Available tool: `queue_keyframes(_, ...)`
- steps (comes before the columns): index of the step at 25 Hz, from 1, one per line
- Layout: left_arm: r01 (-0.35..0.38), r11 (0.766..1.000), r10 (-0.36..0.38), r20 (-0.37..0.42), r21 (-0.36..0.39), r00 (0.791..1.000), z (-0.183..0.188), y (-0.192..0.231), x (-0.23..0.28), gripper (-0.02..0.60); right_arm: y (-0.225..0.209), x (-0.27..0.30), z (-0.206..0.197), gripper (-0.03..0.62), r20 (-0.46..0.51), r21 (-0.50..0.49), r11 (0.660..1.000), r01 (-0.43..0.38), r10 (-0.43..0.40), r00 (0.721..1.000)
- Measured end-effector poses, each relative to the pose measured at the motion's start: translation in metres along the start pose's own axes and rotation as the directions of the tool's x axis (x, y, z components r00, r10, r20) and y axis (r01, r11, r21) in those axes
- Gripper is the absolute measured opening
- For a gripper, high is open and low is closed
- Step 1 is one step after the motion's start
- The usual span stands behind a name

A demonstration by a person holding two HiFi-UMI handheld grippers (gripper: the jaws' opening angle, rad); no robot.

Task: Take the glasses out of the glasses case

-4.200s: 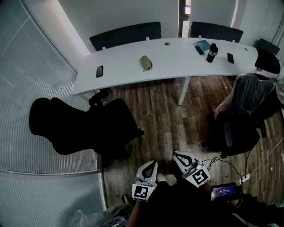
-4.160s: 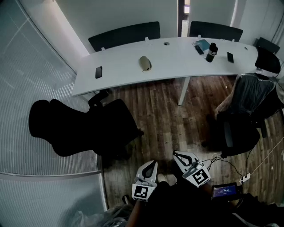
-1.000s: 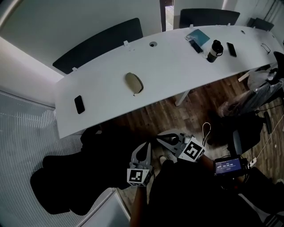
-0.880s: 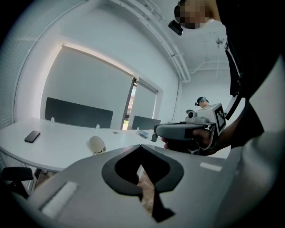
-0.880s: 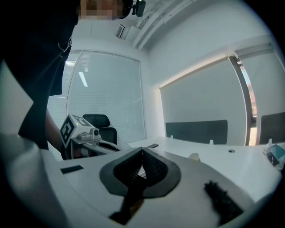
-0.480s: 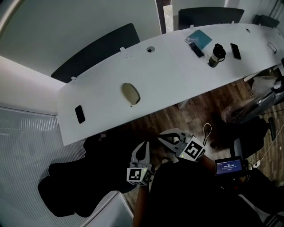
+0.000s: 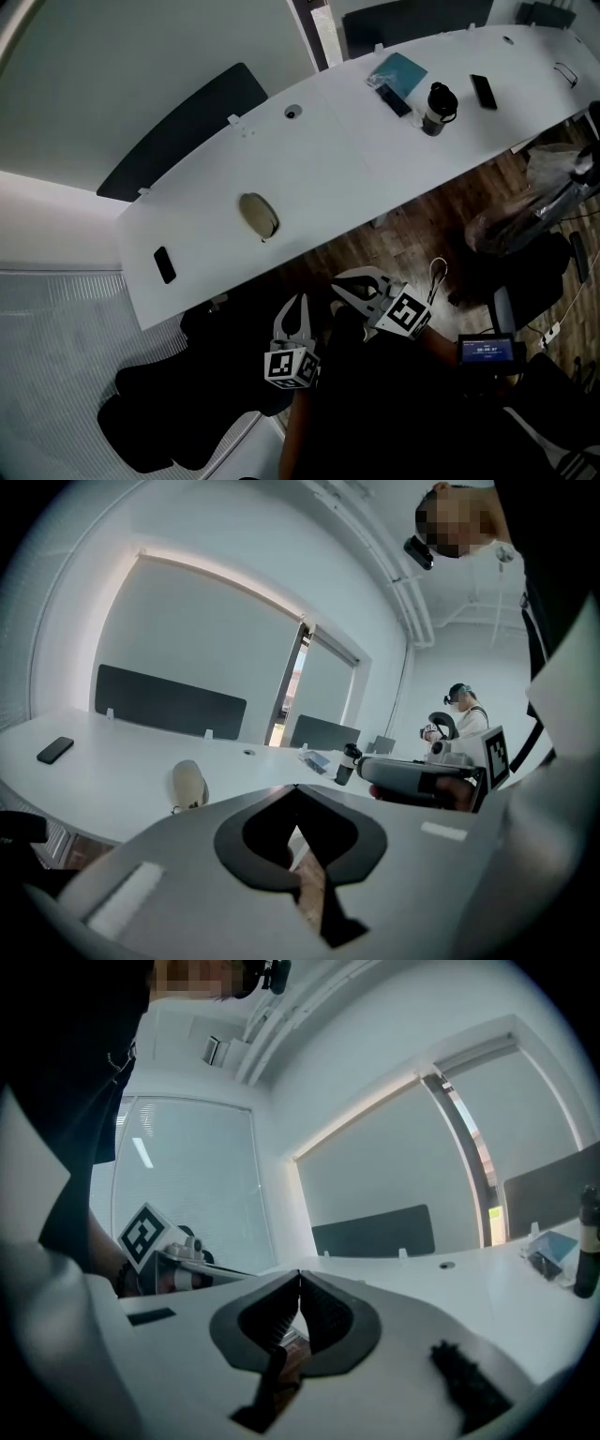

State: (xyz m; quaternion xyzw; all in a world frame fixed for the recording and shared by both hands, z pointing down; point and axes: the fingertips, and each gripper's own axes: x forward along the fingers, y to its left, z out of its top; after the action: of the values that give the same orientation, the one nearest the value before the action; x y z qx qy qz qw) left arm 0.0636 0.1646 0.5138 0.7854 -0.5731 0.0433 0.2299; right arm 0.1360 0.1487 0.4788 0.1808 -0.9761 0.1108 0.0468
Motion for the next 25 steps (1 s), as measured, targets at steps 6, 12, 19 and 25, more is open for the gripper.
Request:
queue_keyframes(6, 0.012, 1.000, -0.012, 0.011, 0.008, 1.000, 0.008, -0.001, 0.009, 0.006, -0.005, 0.001, -0.009, 0.009, -0.040, -0.017, 1.000, 0.011, -0.012, 0.999)
queue_keyframes(12, 0.043, 0.999, -0.043, 0.038, 0.000, 0.998, 0.017, 0.012, 0.024, 0.005, -0.015, 0.020, -0.004, 0.009, -0.064, -0.032, 0.999, 0.007, -0.009, 0.998)
queue_keyframes(19, 0.106, 0.994, -0.106, 0.041, -0.012, 0.994, 0.033, 0.044, 0.039, 0.005, -0.021, 0.064, 0.015, 0.009, -0.086, -0.077, 0.997, 0.017, -0.024, 0.996)
queue_keyframes(25, 0.120, 0.992, -0.118, 0.073, -0.033, 0.990, 0.052, 0.090, 0.041, 0.005, -0.014, 0.120, 0.027, 0.009, -0.126, -0.142, 0.990, -0.013, -0.005, 0.992)
